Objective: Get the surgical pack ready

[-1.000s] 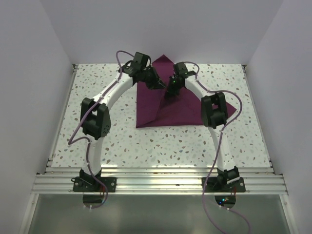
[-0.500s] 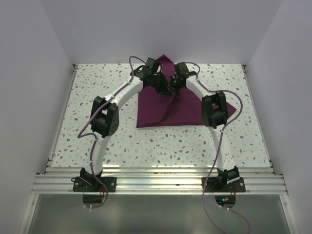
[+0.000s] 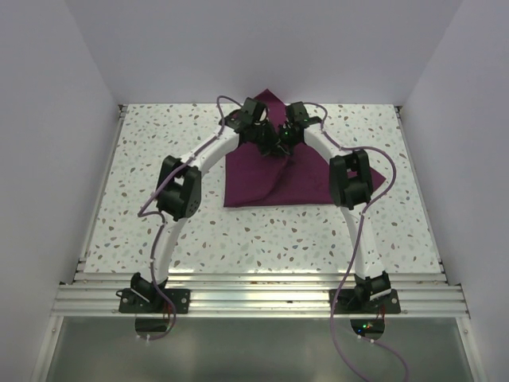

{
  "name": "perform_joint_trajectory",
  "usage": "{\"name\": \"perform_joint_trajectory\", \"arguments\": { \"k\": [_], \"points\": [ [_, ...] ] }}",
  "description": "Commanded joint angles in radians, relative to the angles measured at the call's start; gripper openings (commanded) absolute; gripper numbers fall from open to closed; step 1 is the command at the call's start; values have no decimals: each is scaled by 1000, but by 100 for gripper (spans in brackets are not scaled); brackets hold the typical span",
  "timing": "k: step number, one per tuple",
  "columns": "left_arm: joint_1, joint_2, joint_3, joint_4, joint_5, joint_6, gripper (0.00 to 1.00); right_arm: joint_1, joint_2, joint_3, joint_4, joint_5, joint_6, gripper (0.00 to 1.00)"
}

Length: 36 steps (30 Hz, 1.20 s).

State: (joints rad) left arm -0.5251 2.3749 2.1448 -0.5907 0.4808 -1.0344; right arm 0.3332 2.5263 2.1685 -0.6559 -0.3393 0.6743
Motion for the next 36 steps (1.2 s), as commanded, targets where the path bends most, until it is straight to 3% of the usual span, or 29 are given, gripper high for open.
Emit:
{"name": "perform_joint_trajectory", "arguments": {
  "k": [1, 6, 9, 10, 13, 16, 20, 23, 28, 30, 32, 36],
  "points": [
    [-3, 18, 61, 94, 45, -42, 0, 15, 51, -44, -79, 31, -12, 0],
    [0, 32, 56, 103, 67, -29, 4, 9, 49, -33, -83, 22, -2, 0],
    [2, 18, 50, 86, 73, 6, 22, 0, 35, -32, -76, 22, 4, 0],
    [4, 1, 49, 78, 73, 22, 32, -6, 32, -32, -74, 23, 5, 0],
    [13, -52, 35, 46, 61, 91, 48, -17, 31, -24, -76, 19, 7, 0],
    [46, -117, 32, -7, 44, 183, 52, -34, 28, -15, -88, 22, -2, 0],
    [115, -259, -63, -69, -46, 296, 53, -65, 16, 51, -125, 43, -36, 0],
    [183, -390, -250, -43, -56, 338, 51, -111, 12, 166, -191, 75, -74, 0],
    [208, -517, -511, 6, -35, 390, 40, -158, -32, 329, -301, 143, -186, 0],
    [208, -552, -616, 35, -21, 378, 35, -157, -110, 280, -275, 108, -199, 0],
    [208, -566, -672, 58, -22, 378, 32, -142, -170, 119, -222, -3, -174, 0],
    [206, -562, -660, 83, 8, 369, 31, -112, -343, -194, -25, -90, -142, 0]
  ]
}}
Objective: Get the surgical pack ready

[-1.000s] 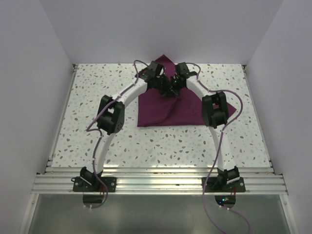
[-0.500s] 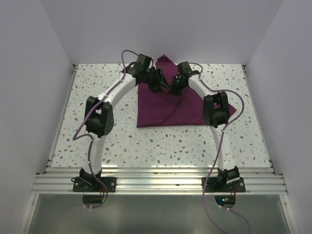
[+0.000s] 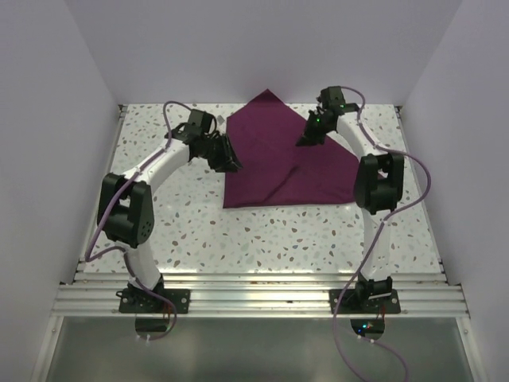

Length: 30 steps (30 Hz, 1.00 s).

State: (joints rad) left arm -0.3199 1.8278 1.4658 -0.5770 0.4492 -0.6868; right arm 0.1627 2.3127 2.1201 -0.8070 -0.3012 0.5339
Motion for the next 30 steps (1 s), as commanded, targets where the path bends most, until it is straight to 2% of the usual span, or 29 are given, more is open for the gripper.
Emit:
{"name": "perform_joint_trajectory", "arguments": {
  "k": [1, 4, 9, 14, 18, 21, 24, 26, 27, 29, 30],
  "points": [
    [-2, -1, 27, 72, 48, 18, 31, 57, -159, -270, 159, -151, 27, 0],
    [-27, 34, 67, 83, 59, 12, 31, 55, -231, -414, 241, -189, 41, 0],
    [-91, 106, 119, 105, 91, -26, 32, 44, -190, -460, 232, -164, 21, 0],
    [-142, 143, 221, 85, 89, -8, 35, 17, -180, -445, 178, -57, -9, 0],
    [-192, 189, 281, 68, 80, 12, 36, -17, -289, -488, 112, 57, -12, 0],
    [-240, 241, 320, 81, 75, 18, 35, -90, -389, -581, 85, 129, -3, 0],
    [-317, 318, 408, 40, -22, 47, 31, -158, -461, -638, 65, 154, -6, 0],
    [-356, 362, 486, -24, -116, 26, 27, -160, -498, -664, 42, 126, -34, 0],
    [-390, 410, 516, -50, -142, 17, 18, -160, -509, -670, 49, 70, -44, 0],
    [-439, 451, 597, -131, -271, -19, 11, -152, -555, -698, 37, 91, -49, 0],
    [-453, 490, 622, -156, -311, -29, 10, -157, -576, -712, 25, 114, -42, 0]
  ]
}}
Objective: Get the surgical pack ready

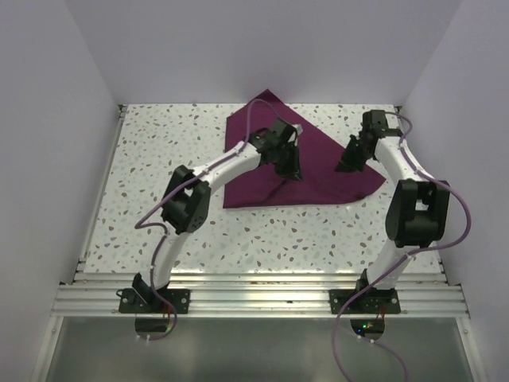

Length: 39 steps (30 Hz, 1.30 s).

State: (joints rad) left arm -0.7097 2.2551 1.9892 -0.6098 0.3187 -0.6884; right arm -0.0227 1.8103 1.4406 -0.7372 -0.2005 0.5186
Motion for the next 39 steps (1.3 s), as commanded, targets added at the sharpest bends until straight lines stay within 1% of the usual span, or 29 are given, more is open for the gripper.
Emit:
{"name": "perform_joint_trajectory", "arguments": {
  "k": [1, 2, 4, 7, 8, 11, 14, 17, 19, 20, 22, 25, 27, 28, 29, 31, 32, 34, 39],
  "points": [
    [-73, 79, 120, -154, -223, -37, 9, 26, -94, -52, -44, 91, -17, 0],
    [-89, 90, 150, -166, -251, -55, 7, 26, -117, -51, -53, 131, -26, 0],
    [-105, 104, 163, -171, -309, -60, 7, -31, -115, -22, -83, 197, -40, 0],
    [-117, 119, 158, -188, -334, -91, 6, -111, -129, -42, -81, 236, -3, 0],
    [-122, 126, 148, -186, -326, -97, 4, -126, -138, -58, -64, 265, 12, 0],
    [-135, 149, 125, -197, -360, -111, 4, -181, -167, -121, 8, 262, 57, 0],
    [-134, 188, 121, -188, -368, -117, 4, -217, -169, -158, 54, 257, 73, 3],
    [-134, 221, 140, -177, -363, -111, 4, -261, -137, -174, 79, 233, 54, 11],
    [-134, 233, 148, -183, -353, -108, 3, -284, -112, -180, 84, 231, 37, 13],
    [-134, 235, 145, -183, -349, -108, 3, -308, -109, -187, 103, 227, 35, 20],
    [-134, 227, 122, -170, -337, -102, 3, -330, -98, -204, 128, 204, 35, 27],
    [-134, 221, 111, -162, -337, -92, 3, -352, -62, -195, 154, 161, 29, 34],
    [-134, 216, 109, -160, -337, -86, 3, -359, -48, -194, 163, 154, 37, 40],
    [-134, 213, 105, -159, -334, -86, 3, -364, -42, -201, 186, 141, 44, 48],
    [-134, 212, 103, -157, -331, -85, 3, -374, -36, -210, 208, 113, 55, 51],
    [-134, 213, 102, -156, -323, -85, 3, -379, -11, -223, 237, 35, 78, 54],
    [-134, 216, 102, -156, -323, -83, 2, -381, 24, -209, 228, 21, 89, 56],
    [-135, 215, 102, -157, -323, -83, 2, -381, 41, -213, 252, -5, 101, 58],
    [-134, 213, 105, -157, -323, -77, 2, -384, 72, -227, 275, 13, 116, 59]
  ]
}}
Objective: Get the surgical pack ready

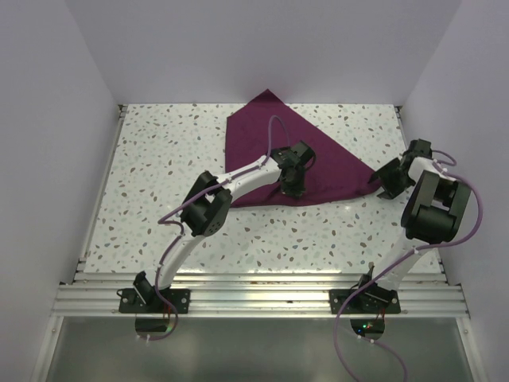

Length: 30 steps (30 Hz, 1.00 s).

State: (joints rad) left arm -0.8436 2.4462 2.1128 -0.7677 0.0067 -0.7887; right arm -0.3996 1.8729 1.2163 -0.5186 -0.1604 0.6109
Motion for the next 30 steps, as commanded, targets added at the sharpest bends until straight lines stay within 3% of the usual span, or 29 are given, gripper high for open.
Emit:
{"name": "perform_joint_trajectory", "arguments": {
  "k": [1, 12, 15, 18, 22, 30],
  "points": [
    [0, 23, -19, 1, -11, 25, 2, -10, 17, -1, 63, -25, 21, 59],
    [0, 31, -20, -15, 16, 40, 2, -18, 141, 65, 129, -31, -39, 47],
    [0, 34, -19, -18, 25, 45, 2, -18, 163, 71, 155, -65, -36, 39],
    [0, 37, -11, -24, 26, 55, 2, -18, 152, 62, 170, -76, -25, 19],
    [0, 42, -4, -25, 42, 75, 2, -18, 101, 35, 181, -73, -17, 0],
    [6, 48, -13, -38, 91, 94, 1, 28, -128, -52, 201, -90, 33, 0]
  ]
}}
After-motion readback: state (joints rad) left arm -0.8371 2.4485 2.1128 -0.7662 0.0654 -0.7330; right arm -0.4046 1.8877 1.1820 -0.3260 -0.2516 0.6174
